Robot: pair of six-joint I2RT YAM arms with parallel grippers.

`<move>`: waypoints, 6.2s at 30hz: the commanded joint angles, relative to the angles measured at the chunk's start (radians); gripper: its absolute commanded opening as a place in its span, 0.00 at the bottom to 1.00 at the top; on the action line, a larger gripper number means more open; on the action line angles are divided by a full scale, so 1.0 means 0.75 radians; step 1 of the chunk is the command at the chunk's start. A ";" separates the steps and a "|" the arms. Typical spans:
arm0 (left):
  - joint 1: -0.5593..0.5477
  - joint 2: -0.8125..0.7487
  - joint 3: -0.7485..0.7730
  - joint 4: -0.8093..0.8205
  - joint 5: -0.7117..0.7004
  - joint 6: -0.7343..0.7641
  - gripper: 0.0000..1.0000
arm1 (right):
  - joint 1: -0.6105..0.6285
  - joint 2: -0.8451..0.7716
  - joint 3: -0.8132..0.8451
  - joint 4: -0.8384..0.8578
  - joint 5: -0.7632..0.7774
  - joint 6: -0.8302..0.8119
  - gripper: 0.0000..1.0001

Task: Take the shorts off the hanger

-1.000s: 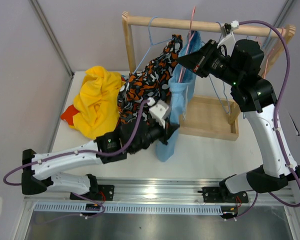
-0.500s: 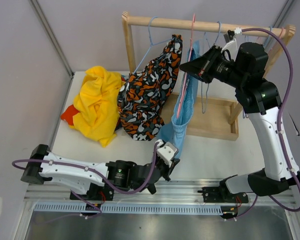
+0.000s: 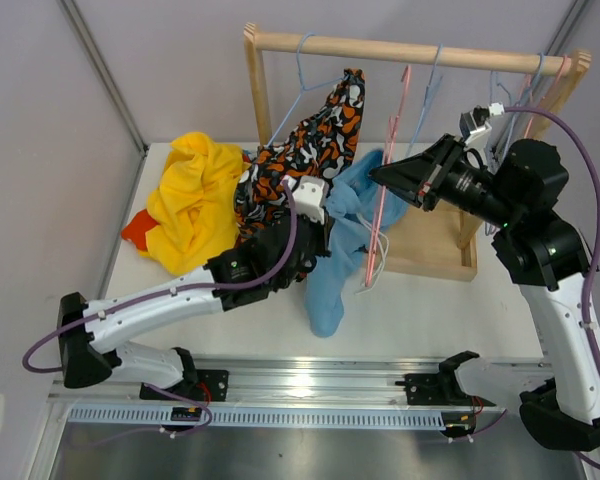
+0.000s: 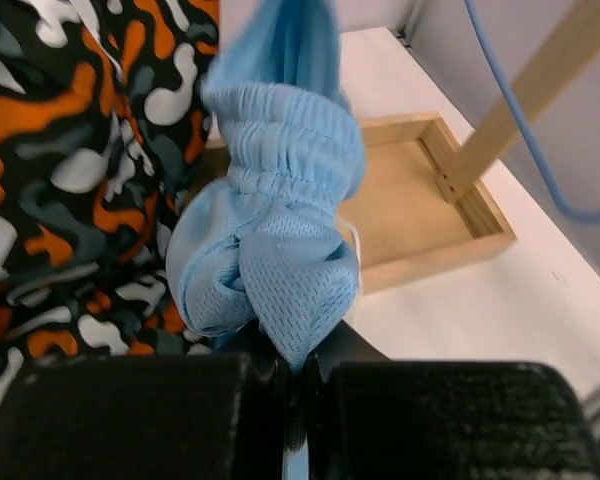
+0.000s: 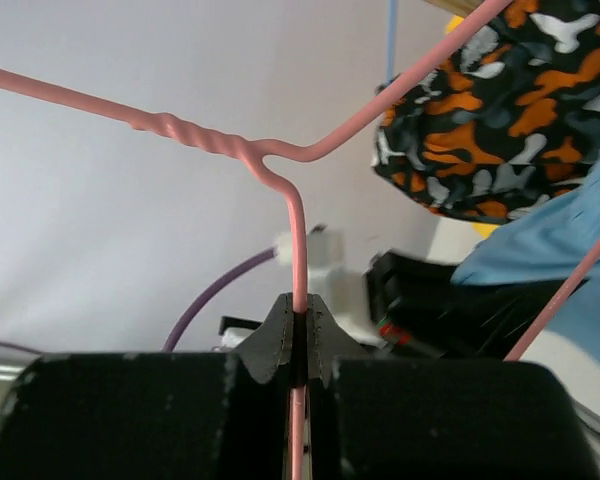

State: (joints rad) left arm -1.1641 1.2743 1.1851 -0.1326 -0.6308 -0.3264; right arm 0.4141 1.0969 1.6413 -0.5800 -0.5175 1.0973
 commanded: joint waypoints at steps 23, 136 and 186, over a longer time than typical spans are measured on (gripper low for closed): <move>-0.391 -0.412 -0.159 -0.338 -0.218 -0.221 0.00 | -0.290 0.519 0.477 0.203 -0.226 0.069 0.00; 1.313 -0.886 -0.473 -0.410 1.097 -0.002 0.99 | 0.360 0.918 0.722 0.247 0.549 -0.614 0.84; 0.638 -0.691 -0.153 -0.230 1.095 0.171 0.99 | 0.536 0.366 0.319 0.448 0.931 -0.477 0.00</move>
State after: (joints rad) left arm -0.6514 0.7166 1.0279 -0.3687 0.1947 -0.2424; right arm 0.8204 1.4357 1.8660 -0.2958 0.1711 0.7704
